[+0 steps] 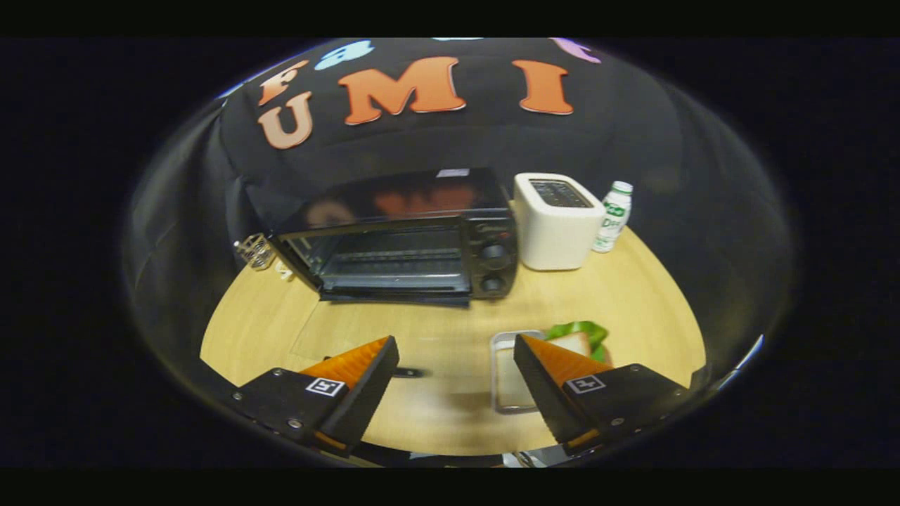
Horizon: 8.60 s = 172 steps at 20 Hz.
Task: Open the toaster oven, put the food inside, and close the toaster oven door.
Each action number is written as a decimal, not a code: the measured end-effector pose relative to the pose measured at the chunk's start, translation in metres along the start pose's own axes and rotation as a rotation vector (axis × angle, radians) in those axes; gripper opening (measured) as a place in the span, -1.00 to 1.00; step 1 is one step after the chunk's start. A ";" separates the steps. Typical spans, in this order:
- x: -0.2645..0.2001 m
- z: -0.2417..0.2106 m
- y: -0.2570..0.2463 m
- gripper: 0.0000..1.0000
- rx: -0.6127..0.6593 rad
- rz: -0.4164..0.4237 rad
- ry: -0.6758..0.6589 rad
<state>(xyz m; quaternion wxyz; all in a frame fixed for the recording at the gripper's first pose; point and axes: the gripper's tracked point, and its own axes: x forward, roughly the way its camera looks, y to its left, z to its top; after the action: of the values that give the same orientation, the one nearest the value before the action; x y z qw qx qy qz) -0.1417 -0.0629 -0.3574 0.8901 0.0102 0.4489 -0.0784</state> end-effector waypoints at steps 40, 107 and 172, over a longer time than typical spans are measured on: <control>0.018 -0.031 -0.074 -0.42 0.291 0.069 0.251; 0.084 -0.018 0.140 0.92 0.218 0.238 -0.013; 0.006 0.133 0.101 0.98 -0.023 0.132 -0.249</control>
<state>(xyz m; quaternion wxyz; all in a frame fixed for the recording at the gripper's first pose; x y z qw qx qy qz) -0.0171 0.0240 -0.2883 0.9422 0.0198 0.3340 -0.0150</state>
